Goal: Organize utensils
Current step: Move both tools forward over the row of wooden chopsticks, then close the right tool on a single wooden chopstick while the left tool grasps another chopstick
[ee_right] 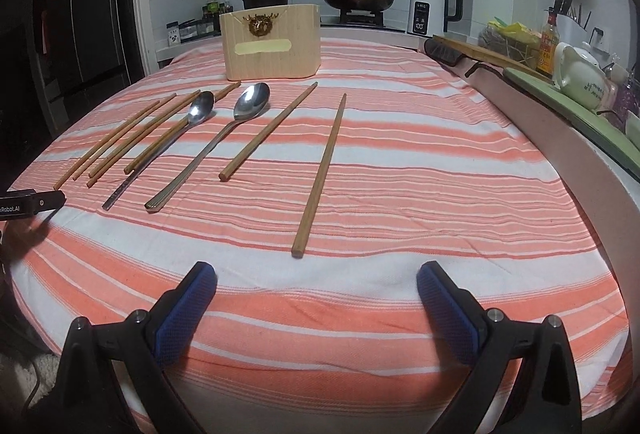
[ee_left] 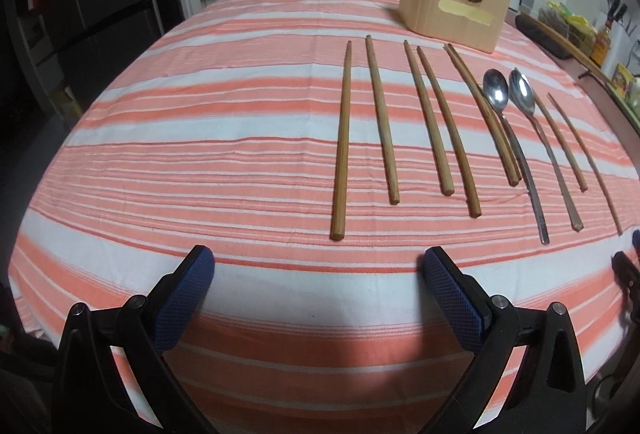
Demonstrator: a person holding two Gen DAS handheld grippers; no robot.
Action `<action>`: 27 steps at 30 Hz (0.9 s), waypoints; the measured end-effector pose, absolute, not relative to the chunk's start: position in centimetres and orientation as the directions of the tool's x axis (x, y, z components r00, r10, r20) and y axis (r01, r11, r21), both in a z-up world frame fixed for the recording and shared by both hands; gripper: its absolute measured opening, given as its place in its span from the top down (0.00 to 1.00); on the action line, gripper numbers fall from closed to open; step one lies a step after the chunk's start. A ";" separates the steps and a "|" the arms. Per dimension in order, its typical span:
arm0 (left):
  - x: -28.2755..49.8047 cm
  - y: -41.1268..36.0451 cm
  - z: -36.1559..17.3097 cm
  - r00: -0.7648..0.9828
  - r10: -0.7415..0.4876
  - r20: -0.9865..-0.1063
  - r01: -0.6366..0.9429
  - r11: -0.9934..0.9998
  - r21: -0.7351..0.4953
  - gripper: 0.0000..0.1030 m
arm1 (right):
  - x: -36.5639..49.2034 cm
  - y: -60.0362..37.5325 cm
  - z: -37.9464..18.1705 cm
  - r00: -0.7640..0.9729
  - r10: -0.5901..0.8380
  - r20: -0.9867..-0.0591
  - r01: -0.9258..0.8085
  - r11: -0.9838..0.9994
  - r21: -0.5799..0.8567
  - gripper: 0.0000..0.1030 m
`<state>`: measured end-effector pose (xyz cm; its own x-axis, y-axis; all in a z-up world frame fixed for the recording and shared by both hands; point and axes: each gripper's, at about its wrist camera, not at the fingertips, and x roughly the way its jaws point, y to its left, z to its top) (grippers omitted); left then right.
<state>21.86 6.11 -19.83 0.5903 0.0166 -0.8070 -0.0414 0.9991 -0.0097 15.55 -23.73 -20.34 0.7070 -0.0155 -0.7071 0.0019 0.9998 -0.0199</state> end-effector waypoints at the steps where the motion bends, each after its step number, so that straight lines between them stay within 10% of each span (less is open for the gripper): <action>1: 22.2 6.1 -19.8 0.582 0.017 -0.813 -0.041 0.999 -0.008 0.00 | 15.8 -23.8 -20.2 0.696 -0.018 -0.718 0.011 1.000 -0.015 0.00; 9: 24.7 6.7 -19.8 0.570 0.006 -0.821 -0.029 1.000 -0.013 0.00 | 17.8 -23.2 -20.1 0.671 -0.024 -0.741 -0.018 0.999 -0.049 0.01; 13: 25.1 6.6 -19.8 0.545 -0.004 -0.838 -0.009 1.000 -0.011 0.00 | 18.5 -22.9 -19.4 0.642 0.002 -0.767 -0.051 0.998 -0.040 0.41; 18: 24.1 6.5 -19.8 0.582 -0.015 -0.813 0.006 1.000 -0.014 0.03 | 17.8 -22.5 -19.6 0.666 0.002 -0.746 -0.055 0.997 -0.046 0.52; 23: 23.7 5.9 -19.1 0.624 -0.032 -0.780 0.026 0.999 -0.021 0.52 | 18.7 -23.2 -19.4 0.664 -0.007 -0.747 -0.042 0.998 -0.046 0.91; 25: 24.3 5.9 -19.0 0.626 -0.043 -0.779 0.030 0.999 -0.031 0.92 | 19.3 -23.5 -19.3 0.656 -0.009 -0.755 -0.040 0.998 -0.046 0.93; 27: 25.2 6.1 -19.0 0.618 -0.070 -0.783 0.029 0.997 -0.067 0.96 | 20.2 -23.8 -19.3 0.648 -0.015 -0.762 -0.036 0.998 -0.051 0.94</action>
<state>25.20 6.13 -18.97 0.6176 -0.0701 -0.7834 0.0285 0.9974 -0.0668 20.21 -23.83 -19.30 0.6479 -0.0152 -0.7616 -0.0361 0.9981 -0.0507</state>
